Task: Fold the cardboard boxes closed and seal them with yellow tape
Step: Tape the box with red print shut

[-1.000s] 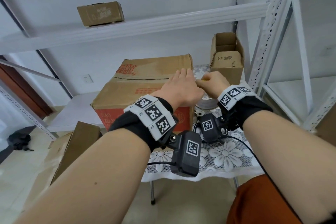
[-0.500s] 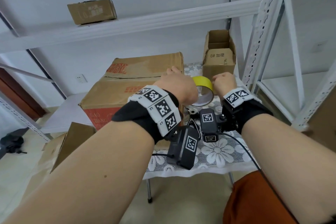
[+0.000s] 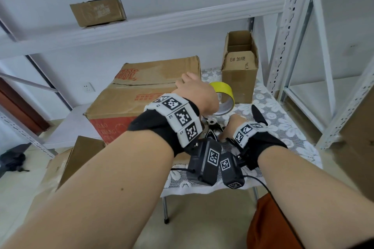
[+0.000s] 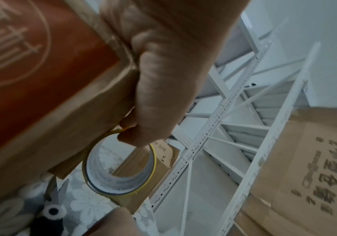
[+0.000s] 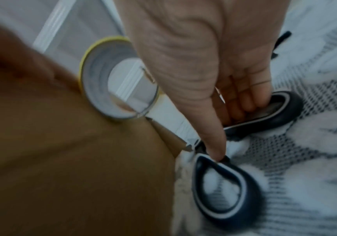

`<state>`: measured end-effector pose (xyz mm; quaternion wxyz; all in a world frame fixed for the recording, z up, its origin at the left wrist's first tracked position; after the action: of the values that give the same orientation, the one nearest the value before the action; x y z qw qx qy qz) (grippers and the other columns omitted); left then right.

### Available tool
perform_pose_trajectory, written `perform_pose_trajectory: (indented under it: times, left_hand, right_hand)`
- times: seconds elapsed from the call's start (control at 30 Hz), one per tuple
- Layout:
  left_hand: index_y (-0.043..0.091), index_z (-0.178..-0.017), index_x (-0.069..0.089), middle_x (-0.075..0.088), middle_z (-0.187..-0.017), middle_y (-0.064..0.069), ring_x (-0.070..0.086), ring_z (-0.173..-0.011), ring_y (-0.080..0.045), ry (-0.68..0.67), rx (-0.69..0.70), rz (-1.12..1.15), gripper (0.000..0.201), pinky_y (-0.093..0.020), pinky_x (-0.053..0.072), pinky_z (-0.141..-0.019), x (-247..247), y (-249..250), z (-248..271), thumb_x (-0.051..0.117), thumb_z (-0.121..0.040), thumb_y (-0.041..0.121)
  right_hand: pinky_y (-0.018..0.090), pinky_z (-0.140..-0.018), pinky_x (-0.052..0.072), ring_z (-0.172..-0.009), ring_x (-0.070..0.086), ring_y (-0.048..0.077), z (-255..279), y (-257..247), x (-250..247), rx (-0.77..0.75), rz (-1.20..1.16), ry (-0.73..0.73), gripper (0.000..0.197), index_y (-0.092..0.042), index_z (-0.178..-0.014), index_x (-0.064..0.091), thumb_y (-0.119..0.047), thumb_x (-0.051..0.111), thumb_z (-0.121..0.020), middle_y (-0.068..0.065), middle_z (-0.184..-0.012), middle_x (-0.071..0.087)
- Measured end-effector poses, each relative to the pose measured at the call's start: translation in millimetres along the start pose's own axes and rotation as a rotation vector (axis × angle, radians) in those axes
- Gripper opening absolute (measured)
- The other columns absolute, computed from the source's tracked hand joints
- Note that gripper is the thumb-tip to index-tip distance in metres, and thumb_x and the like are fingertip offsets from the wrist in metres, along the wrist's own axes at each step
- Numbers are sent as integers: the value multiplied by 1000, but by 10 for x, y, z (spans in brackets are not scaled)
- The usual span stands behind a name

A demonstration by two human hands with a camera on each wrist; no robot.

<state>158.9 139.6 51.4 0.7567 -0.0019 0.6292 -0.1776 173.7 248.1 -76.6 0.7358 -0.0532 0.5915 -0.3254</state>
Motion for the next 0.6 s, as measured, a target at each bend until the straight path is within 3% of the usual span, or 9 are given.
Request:
perform_pose_trajectory:
  times: [0.07, 0.2, 0.33, 0.43, 0.5, 0.6]
  left_hand:
    - [-5, -147, 26, -9, -157, -30, -5, -146, -45, 11, 52, 78, 67, -55, 9, -120, 47, -56, -61, 40, -88, 24]
    - [0, -147, 32, -15, -159, -24, -10, -148, -38, 52, 147, 152, 61, -50, 3, -121, 30, -106, 20, 37, -95, 31]
    - [4, -135, 51, -11, -162, -16, -6, -150, -30, 106, 196, 251, 51, -48, 5, -121, 25, -122, 66, 39, -96, 34]
    - [5, -133, 53, 16, -160, -16, 20, -146, -34, 159, 198, 504, 52, -48, 26, -116, -10, -207, 83, 45, -91, 33]
    - [6, -134, 49, 45, -143, -19, 47, -129, -38, 215, 181, 783, 50, -48, 43, -100, -48, -263, 128, 48, -88, 28]
    - [12, -126, 50, 59, -123, -18, 57, -112, -40, 294, 185, 896, 38, -47, 50, -89, -60, -316, 226, 50, -90, 25]
  right_hand:
    - [21, -46, 32, -54, 43, 14, 42, -62, 2, -48, 77, 12, 47, -16, -62, 33, -27, 78, -72, 0, -59, 39]
    - [31, -73, 35, -85, 39, 20, 124, -87, 13, -57, 82, 4, 48, -24, -62, 28, -33, 73, -78, -3, -66, 28]
    - [30, -74, 34, -86, 39, 19, 176, -104, 64, -86, 103, 71, 43, -26, -62, 27, -28, 63, -85, -5, -66, 27]
    - [29, -74, 35, -86, 41, 19, 205, -68, 62, -100, 113, 61, 42, -26, -62, 27, -26, 62, -85, -3, -67, 32]
    - [29, -74, 36, -85, 41, 19, 233, -46, 65, -119, 134, 72, 43, -25, -61, 26, -25, 62, -85, 2, -78, 42]
    - [28, -74, 34, -86, 40, 18, 268, -30, 70, -121, 157, 90, 44, -25, -62, 24, -23, 60, -88, 5, -94, 43]
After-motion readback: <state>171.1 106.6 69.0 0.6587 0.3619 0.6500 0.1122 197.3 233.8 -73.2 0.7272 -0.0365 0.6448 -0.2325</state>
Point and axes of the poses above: each hand's wrist, its own z-axis away from the middle knuckle, its own x-axis out of the palm, y = z × x, the point moved 2 cm from there along -z, towards the middle knuckle
